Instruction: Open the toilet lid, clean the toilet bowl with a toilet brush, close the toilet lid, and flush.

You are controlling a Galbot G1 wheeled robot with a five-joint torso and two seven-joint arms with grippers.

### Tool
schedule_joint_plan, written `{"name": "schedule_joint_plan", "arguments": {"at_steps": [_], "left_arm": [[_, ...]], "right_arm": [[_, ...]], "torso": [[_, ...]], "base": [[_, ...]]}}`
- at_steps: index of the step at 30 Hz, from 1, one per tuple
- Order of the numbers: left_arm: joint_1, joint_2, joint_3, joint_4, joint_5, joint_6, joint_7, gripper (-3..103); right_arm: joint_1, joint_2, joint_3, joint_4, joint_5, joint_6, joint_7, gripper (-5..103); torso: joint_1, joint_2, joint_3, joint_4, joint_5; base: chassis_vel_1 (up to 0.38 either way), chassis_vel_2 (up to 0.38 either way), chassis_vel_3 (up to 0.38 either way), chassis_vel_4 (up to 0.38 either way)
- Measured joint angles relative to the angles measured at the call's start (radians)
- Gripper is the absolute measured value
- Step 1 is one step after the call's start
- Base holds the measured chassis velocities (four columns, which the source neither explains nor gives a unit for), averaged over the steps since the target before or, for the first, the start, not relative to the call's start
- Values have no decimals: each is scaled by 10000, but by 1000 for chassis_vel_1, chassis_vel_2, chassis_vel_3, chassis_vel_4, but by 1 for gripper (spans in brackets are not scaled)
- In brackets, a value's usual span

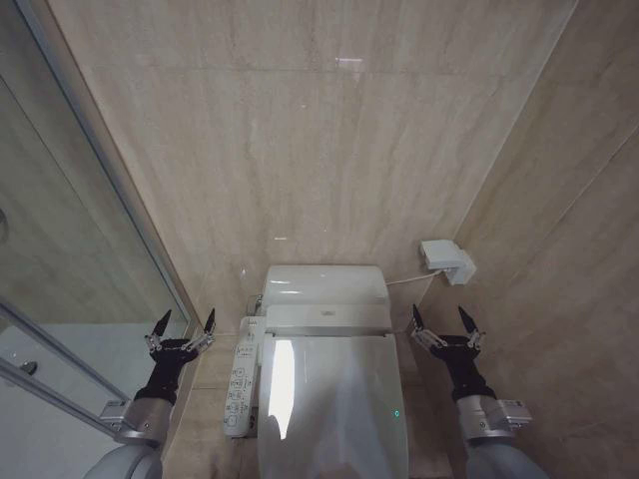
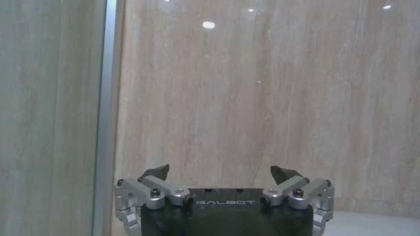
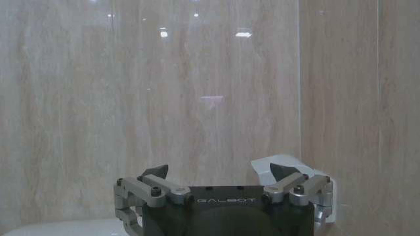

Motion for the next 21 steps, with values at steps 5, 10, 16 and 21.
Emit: {"name": "schedule_joint_plan", "arguments": {"at_steps": [5,10,16,21], "left_arm": [[15,-4,-15,-9,3,10,-30,100],[22,-10,-8,-9,25,37,-53,100],[22,-10,-4,-10,32,42,-57,100],[20,-10,1,-9,35,43,-58,100]], "right_arm": [[0,0,0,0,0,0,0,100],[0,0,0,0,0,0,0,100],[0,0,0,0,0,0,0,100],[0,0,0,0,0,0,0,100]], "torso": [[0,0,0,0,0],[0,0,0,0,0],[0,0,0,0,0],[0,0,0,0,0]], "base": [[0,0,0,0],[0,0,0,0],[0,0,0,0],[0,0,0,0]]}}
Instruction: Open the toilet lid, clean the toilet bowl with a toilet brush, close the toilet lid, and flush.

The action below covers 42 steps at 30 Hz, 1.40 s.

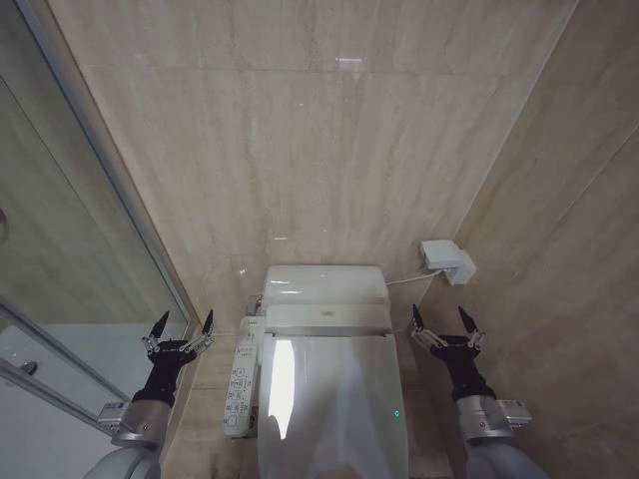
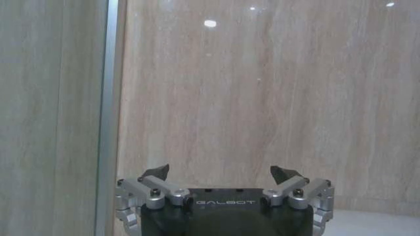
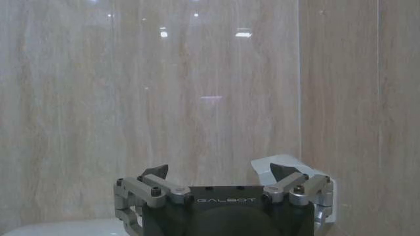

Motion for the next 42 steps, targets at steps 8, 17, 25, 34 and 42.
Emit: {"name": "schedule_joint_plan", "arguments": {"at_steps": [8,17,25,34,42], "left_arm": [[-3,0,3,3,1,0,0,100],[-2,0,3,9,0,0,2,100],[-7,1,4,15,-1,-1,2,100],[-5,0,4,17,-1,-1,2,100],[0,1,3,18,-1,-1,2,100]], "right_arm": [[1,0,0,0,0,0,0,100],[-3,0,0,0,0,0,0,100],[3,0,0,0,0,0,0,100],[0,0,0,0,0,0,0,100],[-6,0,0,0,0,0,0,100]], "torso": [[3,-1,2,0,0],[-4,0,-1,-1,1],[6,-2,2,0,0],[-1,-1,0,-2,1],[-8,5,-3,1,-1]], "base": [[3,-4,-4,7],[54,-49,-54,47],[0,0,0,0],[107,-54,-118,57],[110,-66,-97,76]]}}
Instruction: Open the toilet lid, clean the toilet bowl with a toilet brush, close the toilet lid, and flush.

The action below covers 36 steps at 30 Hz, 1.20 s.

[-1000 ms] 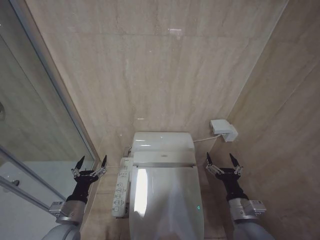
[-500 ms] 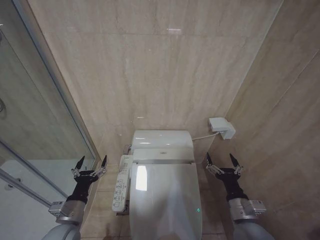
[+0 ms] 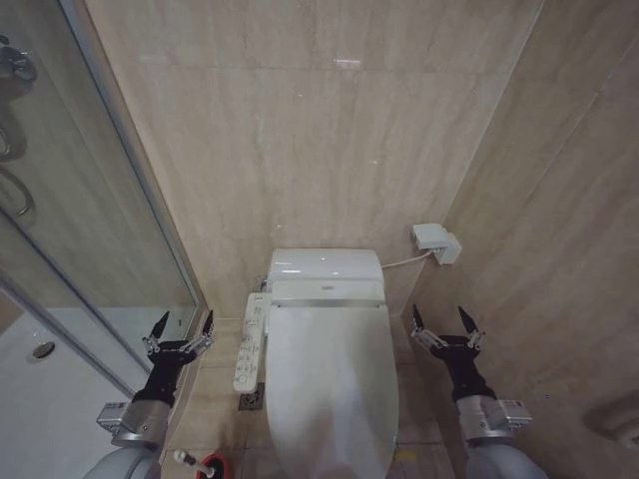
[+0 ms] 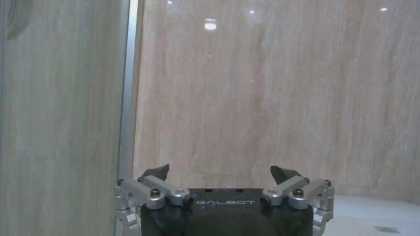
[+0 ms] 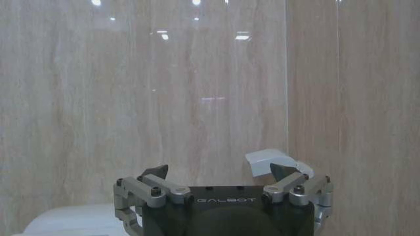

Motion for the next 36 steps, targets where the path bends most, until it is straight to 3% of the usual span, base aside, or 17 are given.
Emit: {"name": "schedule_joint_plan", "arguments": {"at_steps": [22,36], "left_arm": [[1,0,2,0,0,0,0,100],[-4,0,3,0,-1,0,1,100]], "right_arm": [[-2,0,0,0,-1,-1,0,100],[7,0,1,0,0,-1,0,100]], "torso": [[-3,-1,-1,0,2],[10,-7,5,-1,2]], "base": [[57,-65,-72,63],[-4,39,6,-36]]}}
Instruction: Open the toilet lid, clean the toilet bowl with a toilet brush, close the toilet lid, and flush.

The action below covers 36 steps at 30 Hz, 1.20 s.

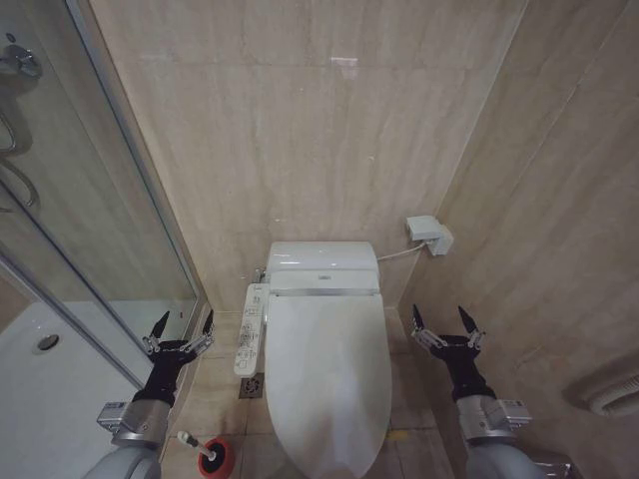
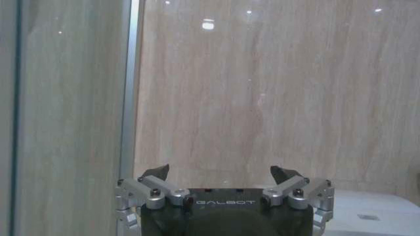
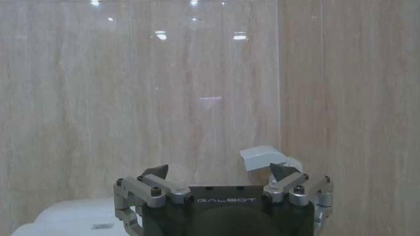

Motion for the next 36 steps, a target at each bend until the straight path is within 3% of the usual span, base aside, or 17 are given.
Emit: {"name": "schedule_joint_plan", "arguments": {"at_steps": [36], "left_arm": [[0,0,-1,-1,0,0,0,100]], "right_arm": [[-1,0,2,0,0,1,0,100]], "torso": [[-2,2,-2,1,0]], "base": [[26,6,-23,-5]]}}
